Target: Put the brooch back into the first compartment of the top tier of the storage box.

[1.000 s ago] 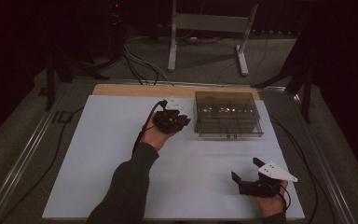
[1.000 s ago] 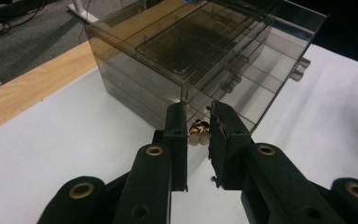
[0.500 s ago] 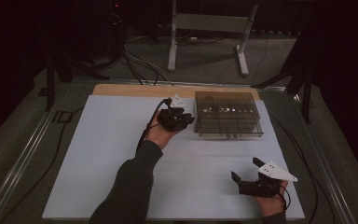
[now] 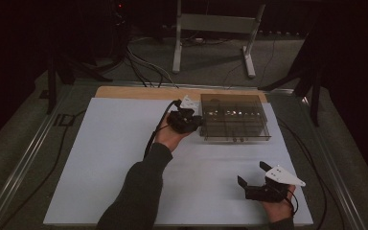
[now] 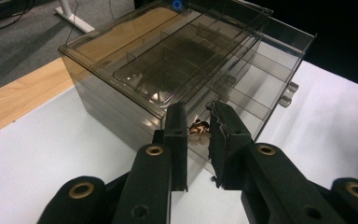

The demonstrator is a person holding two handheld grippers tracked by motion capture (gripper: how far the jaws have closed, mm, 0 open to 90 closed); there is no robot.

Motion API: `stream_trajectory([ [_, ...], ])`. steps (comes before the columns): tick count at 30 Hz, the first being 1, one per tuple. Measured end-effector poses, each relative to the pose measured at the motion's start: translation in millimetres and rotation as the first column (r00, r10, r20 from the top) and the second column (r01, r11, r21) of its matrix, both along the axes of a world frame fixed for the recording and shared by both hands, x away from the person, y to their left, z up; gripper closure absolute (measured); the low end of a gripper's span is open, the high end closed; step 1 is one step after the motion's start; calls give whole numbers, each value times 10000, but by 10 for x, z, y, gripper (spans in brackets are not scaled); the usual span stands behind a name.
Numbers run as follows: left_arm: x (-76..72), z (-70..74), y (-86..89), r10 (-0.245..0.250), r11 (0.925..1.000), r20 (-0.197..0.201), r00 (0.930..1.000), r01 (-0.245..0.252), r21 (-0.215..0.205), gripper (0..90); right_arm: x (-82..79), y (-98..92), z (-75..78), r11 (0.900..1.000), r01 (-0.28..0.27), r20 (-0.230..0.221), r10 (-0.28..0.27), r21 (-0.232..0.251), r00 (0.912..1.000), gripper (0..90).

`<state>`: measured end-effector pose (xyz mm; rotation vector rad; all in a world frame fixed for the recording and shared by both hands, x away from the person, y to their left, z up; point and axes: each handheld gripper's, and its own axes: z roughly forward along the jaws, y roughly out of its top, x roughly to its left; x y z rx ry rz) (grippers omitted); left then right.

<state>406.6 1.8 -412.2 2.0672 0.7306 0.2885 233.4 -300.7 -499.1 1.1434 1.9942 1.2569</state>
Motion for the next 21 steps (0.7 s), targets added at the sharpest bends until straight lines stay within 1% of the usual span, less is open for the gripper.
stream_trajectory([
  [9, 47, -18, -75, 69, 9999, -40, 10000, -70, -97, 785, 1, -7, 1, 10000, 4, 2, -4, 9, 10000, 3],
  [11, 55, -27, -88, 67, 10000, -44, 10000, -67, -28, 785, 1, -7, 1, 10000, 0, 1, 0, -3, 10000, 3],
  [21, 85, -52, -115, 186, 9998, -97, 9998, -187, -108, 785, -1, -7, 1, 10000, -7, 4, 7, -1, 10000, 3],
])
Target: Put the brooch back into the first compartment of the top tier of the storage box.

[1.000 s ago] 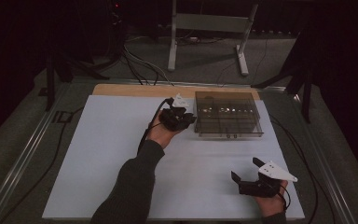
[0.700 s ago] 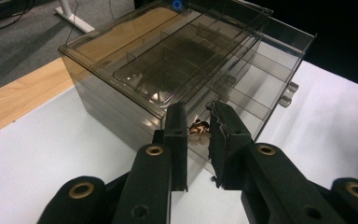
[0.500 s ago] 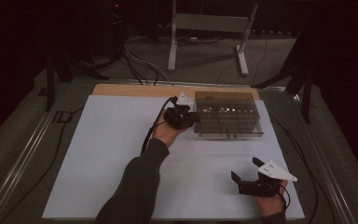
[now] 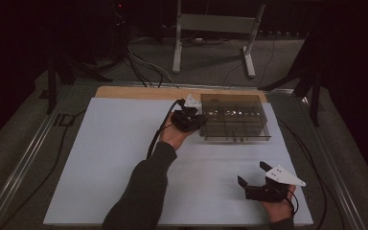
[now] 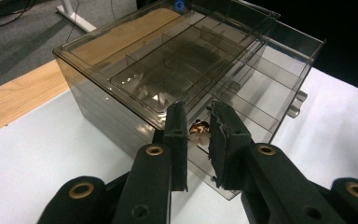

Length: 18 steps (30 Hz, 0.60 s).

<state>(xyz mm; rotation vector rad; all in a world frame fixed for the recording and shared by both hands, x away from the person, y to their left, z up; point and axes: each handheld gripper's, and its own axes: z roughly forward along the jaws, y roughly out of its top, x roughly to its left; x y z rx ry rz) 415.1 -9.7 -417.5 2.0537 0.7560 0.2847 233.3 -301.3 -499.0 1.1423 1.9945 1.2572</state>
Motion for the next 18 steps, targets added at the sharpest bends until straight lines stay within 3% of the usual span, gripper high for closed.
stream_trajectory([
  [18, 32, -54, -105, 36, 10000, -128, 9999, -36, -12, 784, 0, 7, 0, 10000, -27, 6, 27, -7, 10000, 3],
])
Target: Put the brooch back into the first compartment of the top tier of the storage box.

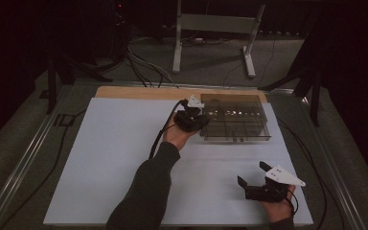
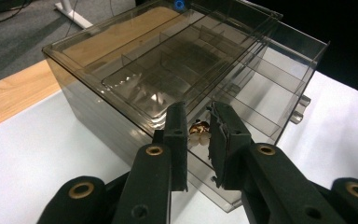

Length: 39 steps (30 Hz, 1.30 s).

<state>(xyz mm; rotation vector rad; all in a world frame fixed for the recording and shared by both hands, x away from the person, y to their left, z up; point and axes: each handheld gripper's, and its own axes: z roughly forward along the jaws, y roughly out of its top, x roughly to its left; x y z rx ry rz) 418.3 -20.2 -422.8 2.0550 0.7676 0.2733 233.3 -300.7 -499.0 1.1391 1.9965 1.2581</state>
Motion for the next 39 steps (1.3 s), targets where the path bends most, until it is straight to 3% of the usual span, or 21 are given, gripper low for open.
stream_trajectory([
  [29, 8, -137, -189, -219, 9998, -427, 9988, 217, -48, 774, 6, 11, -5, 10000, -77, -52, 77, -17, 10000, 3],
  [34, 4, -122, -187, -175, 9993, -453, 9988, 160, -332, 653, 7, 10, -5, 10000, -77, -55, 77, -10, 10000, 3],
  [36, 4, -115, -176, -79, 9993, -444, 9990, 62, -377, 529, 6, 8, -5, 10000, -80, -42, 80, -18, 10000, 3],
  [37, 4, -110, -171, -1, 9992, -444, 9990, -16, -394, 529, 6, 8, -5, 10000, -80, -42, 80, -18, 10000, 3],
  [39, 0, -86, -148, 223, 9988, -379, 9990, -239, -417, 428, 6, 7, -5, 10000, -80, -49, 80, -13, 10000, 3],
])
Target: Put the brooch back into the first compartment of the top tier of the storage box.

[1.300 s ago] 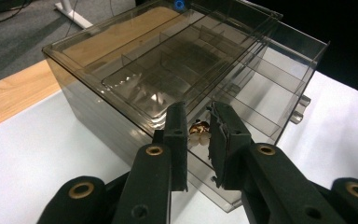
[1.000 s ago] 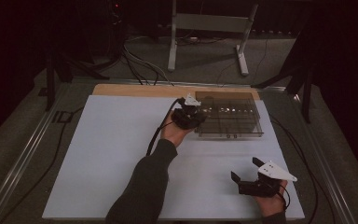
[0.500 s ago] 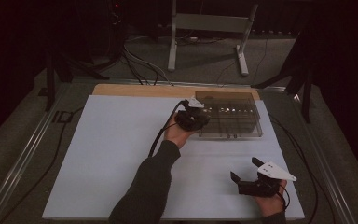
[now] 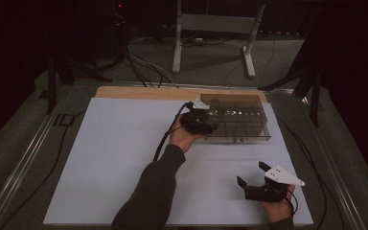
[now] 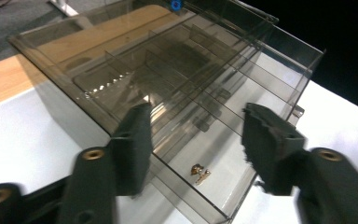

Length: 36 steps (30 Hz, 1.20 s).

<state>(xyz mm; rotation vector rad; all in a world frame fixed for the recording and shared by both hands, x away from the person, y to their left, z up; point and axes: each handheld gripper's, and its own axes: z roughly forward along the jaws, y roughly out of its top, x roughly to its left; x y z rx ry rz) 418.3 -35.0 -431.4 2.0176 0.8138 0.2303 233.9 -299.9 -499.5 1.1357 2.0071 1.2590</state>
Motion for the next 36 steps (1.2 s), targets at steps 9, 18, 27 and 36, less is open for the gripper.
stream_trajectory([
  [9, -45, 52, 93, 422, 9991, 102, 9991, -422, 7, 183, -1, -5, 1, 10000, 10, -3, -10, -6, 10000, 3],
  [18, -95, 111, 358, 952, 9954, 288, 9950, -949, -128, 2, -3, -5, 0, 10000, -1, -22, 1, -8, 10000, 3],
  [27, -164, 163, 657, 1244, 9922, 544, 9907, -1240, -107, 2, -3, -3, -2, 10000, 23, -34, -23, -30, 10000, 3],
  [36, -312, 231, 904, 1235, 9911, 885, 9884, -1274, 395, 2, -4, 2, -4, 10000, 30, -62, -30, -49, 10000, 3],
])
